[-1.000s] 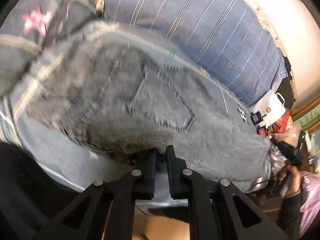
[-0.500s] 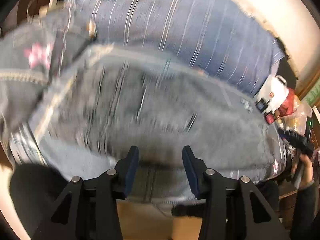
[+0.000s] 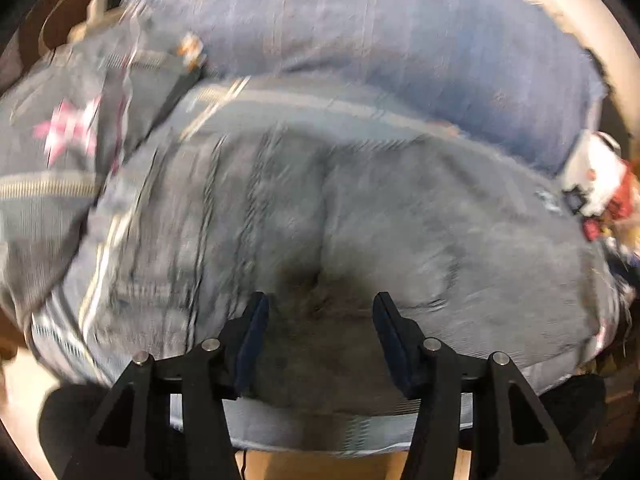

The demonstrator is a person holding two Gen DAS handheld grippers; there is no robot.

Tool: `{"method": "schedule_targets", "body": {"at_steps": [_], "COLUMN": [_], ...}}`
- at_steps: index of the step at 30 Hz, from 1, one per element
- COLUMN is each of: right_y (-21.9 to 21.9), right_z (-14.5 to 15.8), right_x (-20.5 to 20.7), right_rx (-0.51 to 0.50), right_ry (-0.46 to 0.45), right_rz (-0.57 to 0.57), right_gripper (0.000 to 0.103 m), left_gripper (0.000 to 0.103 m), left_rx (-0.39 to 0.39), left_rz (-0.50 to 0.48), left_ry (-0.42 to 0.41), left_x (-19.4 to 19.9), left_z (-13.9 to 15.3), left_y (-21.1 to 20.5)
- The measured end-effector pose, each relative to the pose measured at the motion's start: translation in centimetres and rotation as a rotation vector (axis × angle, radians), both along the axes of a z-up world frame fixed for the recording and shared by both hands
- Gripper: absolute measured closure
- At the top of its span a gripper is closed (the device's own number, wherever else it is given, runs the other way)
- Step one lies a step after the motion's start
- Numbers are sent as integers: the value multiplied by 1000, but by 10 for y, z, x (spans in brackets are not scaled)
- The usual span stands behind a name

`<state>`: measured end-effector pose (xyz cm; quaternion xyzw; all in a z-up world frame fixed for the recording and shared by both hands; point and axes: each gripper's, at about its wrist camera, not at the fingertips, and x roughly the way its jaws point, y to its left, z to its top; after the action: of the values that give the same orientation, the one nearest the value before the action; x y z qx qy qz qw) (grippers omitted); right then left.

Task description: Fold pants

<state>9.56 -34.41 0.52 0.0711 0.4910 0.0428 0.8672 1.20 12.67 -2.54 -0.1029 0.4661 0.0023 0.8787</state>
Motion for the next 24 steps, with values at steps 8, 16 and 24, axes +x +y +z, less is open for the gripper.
{"method": "schedule_targets", "body": {"at_steps": [8,16,24], "right_y": [217,314,328], "right_z": [-1,-71,-37], "right_x": [100,157,155], "right_rx": [216,56,-35], "right_ry": [62,217,54], "right_rz": [536,641,638], "right_gripper": [41,95,98], "left_gripper": [30,18,15], "left_rx": [152,133,150], "left_rz": [28,3,3], "left_ry": [24,-24,-54], "left_x": [34,43,41], "left_z": [-29,-48,-51], "left_y": [10,27,18]}}
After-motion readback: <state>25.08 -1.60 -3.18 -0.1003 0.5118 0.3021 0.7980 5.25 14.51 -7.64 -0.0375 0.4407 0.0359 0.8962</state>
